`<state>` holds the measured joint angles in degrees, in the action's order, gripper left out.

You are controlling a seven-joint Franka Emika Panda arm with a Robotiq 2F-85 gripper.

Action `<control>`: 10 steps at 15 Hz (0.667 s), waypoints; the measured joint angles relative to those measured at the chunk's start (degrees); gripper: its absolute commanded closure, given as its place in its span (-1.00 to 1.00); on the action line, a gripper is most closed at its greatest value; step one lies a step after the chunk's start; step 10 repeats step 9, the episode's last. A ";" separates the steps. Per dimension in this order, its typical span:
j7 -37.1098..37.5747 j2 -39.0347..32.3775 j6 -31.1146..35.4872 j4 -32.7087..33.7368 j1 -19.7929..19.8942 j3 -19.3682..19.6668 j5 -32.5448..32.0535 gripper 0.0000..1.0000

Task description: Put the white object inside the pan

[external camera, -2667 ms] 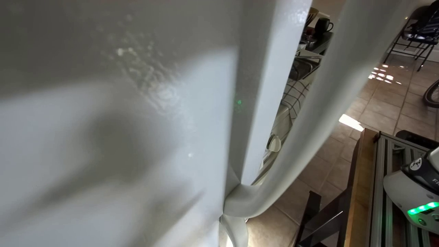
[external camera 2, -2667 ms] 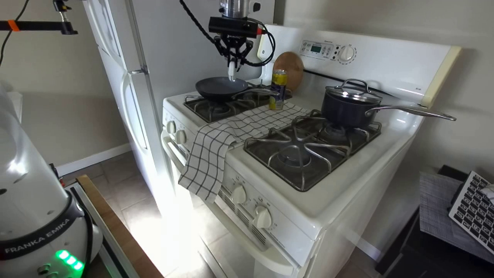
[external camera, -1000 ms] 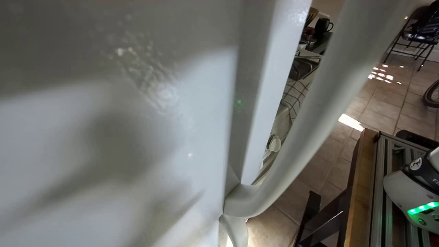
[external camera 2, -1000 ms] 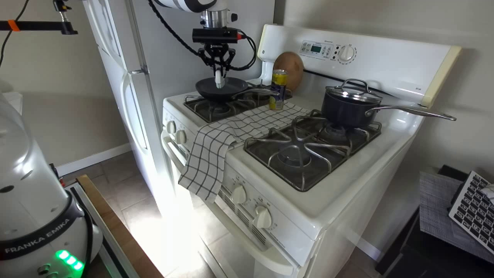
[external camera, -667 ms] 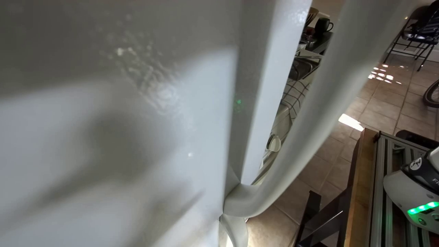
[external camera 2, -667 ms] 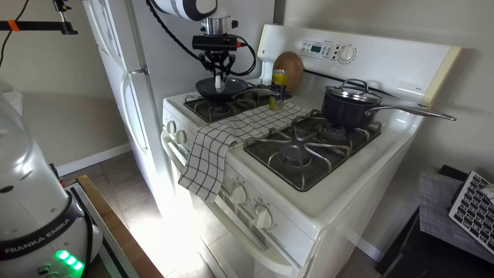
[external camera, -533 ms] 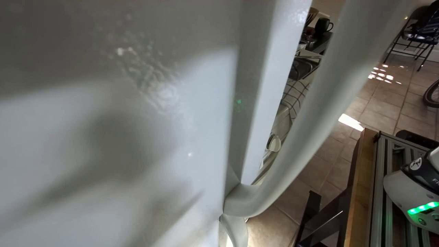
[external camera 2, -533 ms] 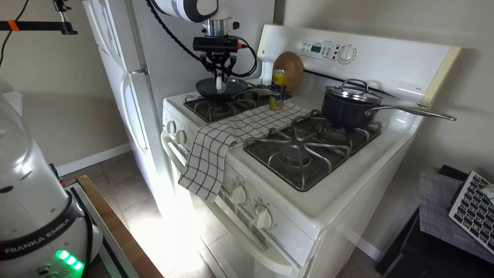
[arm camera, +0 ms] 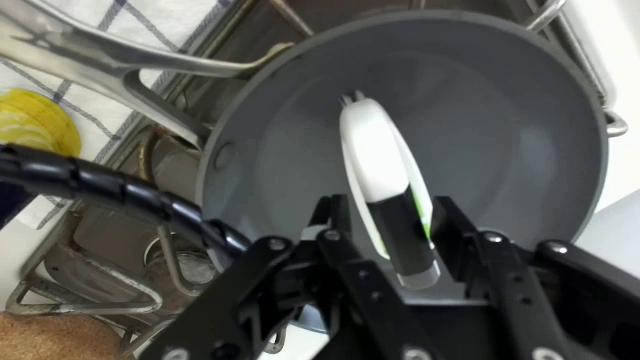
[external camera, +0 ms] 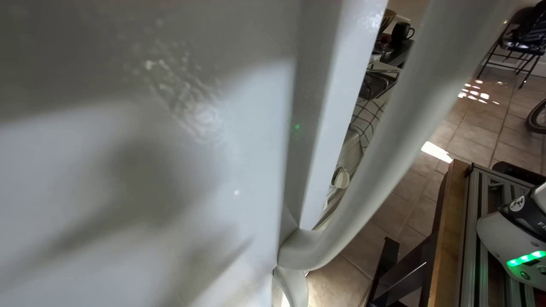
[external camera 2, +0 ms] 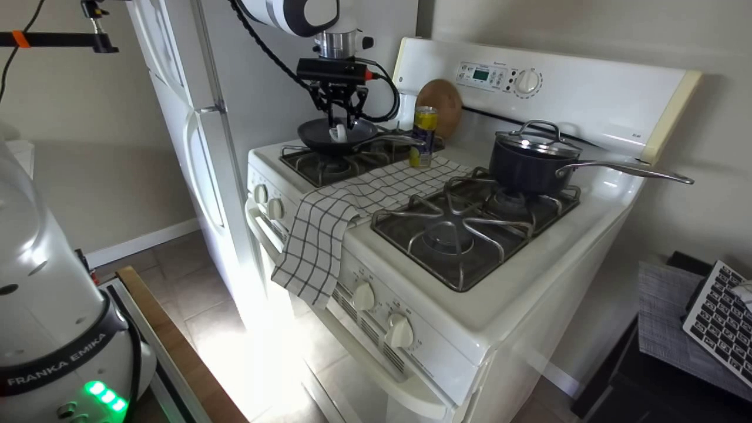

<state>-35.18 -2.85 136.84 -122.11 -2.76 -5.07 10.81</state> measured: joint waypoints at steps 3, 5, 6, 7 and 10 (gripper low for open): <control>0.01 1.26 0.16 0.07 0.01 0.30 0.49 -0.99; 0.00 3.25 1.14 0.15 0.05 0.74 0.25 -1.00; 0.10 4.69 1.62 0.15 0.15 1.12 0.07 -1.00; 0.52 6.29 2.32 0.07 0.36 1.65 -0.07 -1.00; 0.62 9.55 4.04 -0.14 0.84 3.09 -0.29 -1.00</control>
